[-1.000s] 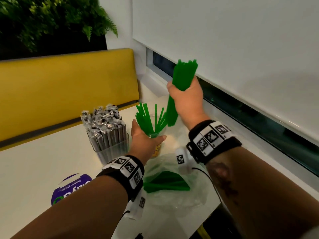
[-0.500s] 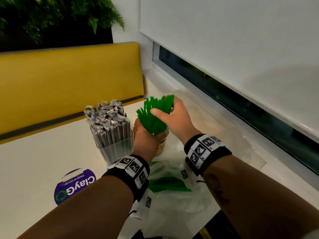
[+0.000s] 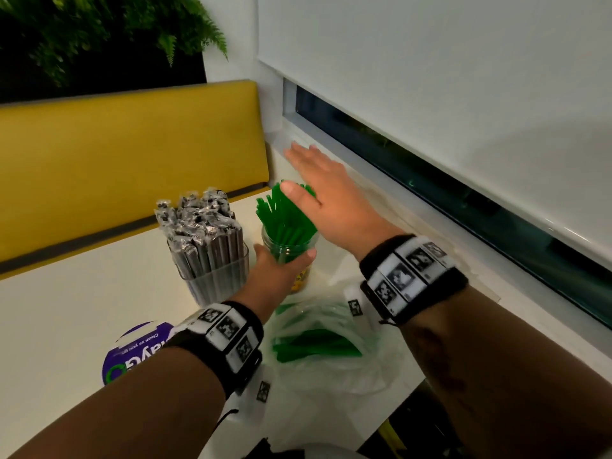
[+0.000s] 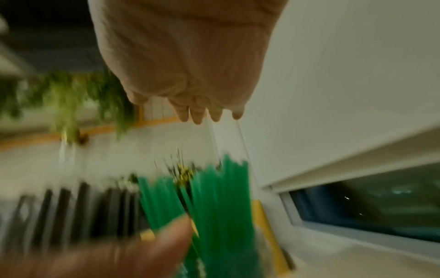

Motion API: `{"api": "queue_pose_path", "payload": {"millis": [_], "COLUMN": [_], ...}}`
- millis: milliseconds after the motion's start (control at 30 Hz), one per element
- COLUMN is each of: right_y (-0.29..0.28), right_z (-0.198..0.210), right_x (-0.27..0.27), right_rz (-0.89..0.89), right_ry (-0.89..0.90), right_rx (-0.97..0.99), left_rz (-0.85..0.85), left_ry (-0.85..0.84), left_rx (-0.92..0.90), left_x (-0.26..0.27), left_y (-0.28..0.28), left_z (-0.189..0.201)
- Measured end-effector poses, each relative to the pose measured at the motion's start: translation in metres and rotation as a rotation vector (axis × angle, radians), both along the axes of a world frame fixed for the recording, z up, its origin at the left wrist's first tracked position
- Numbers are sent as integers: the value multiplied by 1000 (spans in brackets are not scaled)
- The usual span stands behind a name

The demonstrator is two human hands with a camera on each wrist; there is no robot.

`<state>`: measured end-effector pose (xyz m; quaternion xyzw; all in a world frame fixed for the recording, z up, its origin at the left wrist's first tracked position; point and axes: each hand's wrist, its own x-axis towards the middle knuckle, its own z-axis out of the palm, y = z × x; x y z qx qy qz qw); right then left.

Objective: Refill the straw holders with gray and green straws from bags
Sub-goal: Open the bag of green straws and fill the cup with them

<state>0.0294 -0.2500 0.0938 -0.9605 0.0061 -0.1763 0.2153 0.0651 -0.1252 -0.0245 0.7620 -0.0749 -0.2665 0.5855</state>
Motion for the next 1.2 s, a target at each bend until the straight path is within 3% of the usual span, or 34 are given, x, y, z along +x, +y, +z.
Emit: {"api": "queue_pose_path", "payload": {"millis": [67,100,167,200,267,367,433,533,667,800,867,1000,1200], "right_y": [6,10,19,30,46,53,49,46,44,40,38,34,31], "right_z": [14,18,0,-17,-61,-130,-152,-164,-169,-165,-168,-174,-175], "right_x": [-30,-46,-74,-86,-100,-100,-103,-110,-109,-108,-111,-110,-112], "right_rz": [22,54,191,271,318,177,90,81,69,104,89,109,39], "right_ry": [-170,-106,234,350,404,458,529,461,362,294,251,205,349], "right_rx": [152,205,176,72,-86,-236,-271,-277,-267,-200,-169,-139,-99], "left_rz": [-185,-298,-478,-528,-597,-552,-511,-501,-467,-148,-79,-59,-95], "left_ry": [58,57,3,-80,-261,-401,-455,-461,-267,120,159,56,-209], "left_rx": [17,31,92,175,464,683,699,642,500,195,143,218,332], "left_x": [-13,-21,-30,-30,-27,-24,-23,-23,-27,-29,-28,-26,-22], "left_y": [17,27,41,45,48,47,47,46,45,51,50,45,43], "left_z": [-1,-2,-14,-25,-43,-57,-58,-53,-49,-50,-52,-52,-56]}}
